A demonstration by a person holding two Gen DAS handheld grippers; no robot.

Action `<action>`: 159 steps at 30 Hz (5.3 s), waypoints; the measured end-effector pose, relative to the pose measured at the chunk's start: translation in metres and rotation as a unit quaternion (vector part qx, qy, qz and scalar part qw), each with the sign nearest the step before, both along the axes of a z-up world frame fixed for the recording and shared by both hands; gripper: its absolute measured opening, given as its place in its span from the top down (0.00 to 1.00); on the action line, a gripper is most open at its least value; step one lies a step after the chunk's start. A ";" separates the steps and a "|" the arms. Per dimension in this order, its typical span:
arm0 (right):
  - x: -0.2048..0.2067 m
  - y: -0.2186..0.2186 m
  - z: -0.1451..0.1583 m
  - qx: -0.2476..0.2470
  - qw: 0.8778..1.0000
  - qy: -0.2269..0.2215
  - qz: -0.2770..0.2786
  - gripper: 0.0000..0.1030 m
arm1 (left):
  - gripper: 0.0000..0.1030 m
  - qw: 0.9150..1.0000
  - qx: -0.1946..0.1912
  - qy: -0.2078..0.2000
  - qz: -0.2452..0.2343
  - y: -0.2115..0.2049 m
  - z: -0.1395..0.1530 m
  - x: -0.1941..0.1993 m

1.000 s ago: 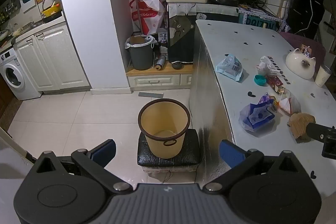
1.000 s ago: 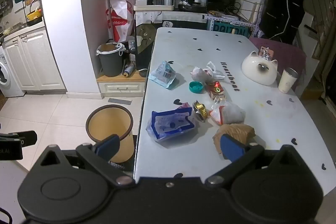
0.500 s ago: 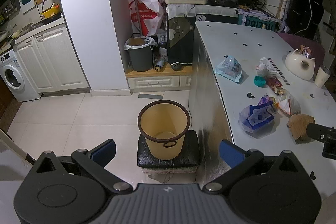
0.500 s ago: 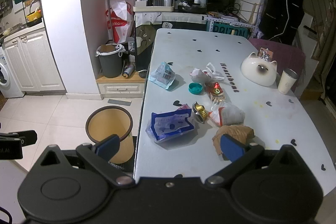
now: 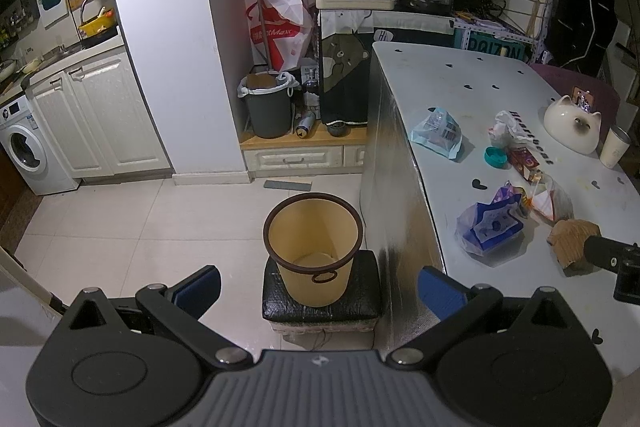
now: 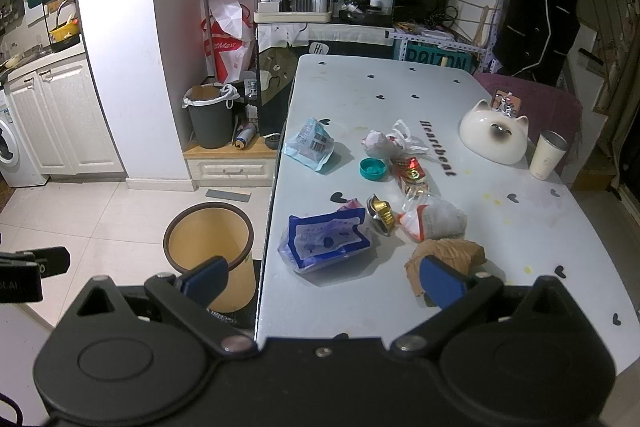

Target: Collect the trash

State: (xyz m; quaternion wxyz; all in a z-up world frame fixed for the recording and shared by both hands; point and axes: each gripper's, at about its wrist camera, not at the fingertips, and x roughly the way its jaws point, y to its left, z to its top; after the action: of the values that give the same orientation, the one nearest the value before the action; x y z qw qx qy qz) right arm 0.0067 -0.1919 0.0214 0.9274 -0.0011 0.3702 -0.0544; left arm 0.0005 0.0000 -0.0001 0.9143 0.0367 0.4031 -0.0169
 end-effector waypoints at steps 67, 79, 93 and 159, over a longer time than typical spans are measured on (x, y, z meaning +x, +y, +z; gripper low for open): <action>-0.005 -0.032 0.001 0.005 1.000 -0.017 -0.025 0.00 | 0.00 0.999 0.007 -0.028 -0.023 -0.029 0.017 0.012; -0.013 -0.099 -0.007 0.008 0.996 -0.021 -0.091 0.00 | 0.00 0.992 0.008 -0.060 -0.109 -0.100 0.002 0.036; 0.001 -0.168 -0.054 0.061 0.973 0.000 -0.222 0.00 | 0.00 0.930 0.096 -0.055 -0.351 -0.207 -0.050 0.081; 0.024 -0.138 -0.100 0.100 0.973 0.062 -0.197 0.30 | 0.83 0.944 -0.068 0.071 -0.316 -0.173 -0.087 0.123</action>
State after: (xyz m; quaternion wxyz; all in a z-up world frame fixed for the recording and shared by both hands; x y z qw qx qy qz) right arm 0.0303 -0.3295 -0.0781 0.8692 0.1612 0.4235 -0.1981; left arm 0.1238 -0.1733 -0.0867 0.8311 0.0989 0.4330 -0.3346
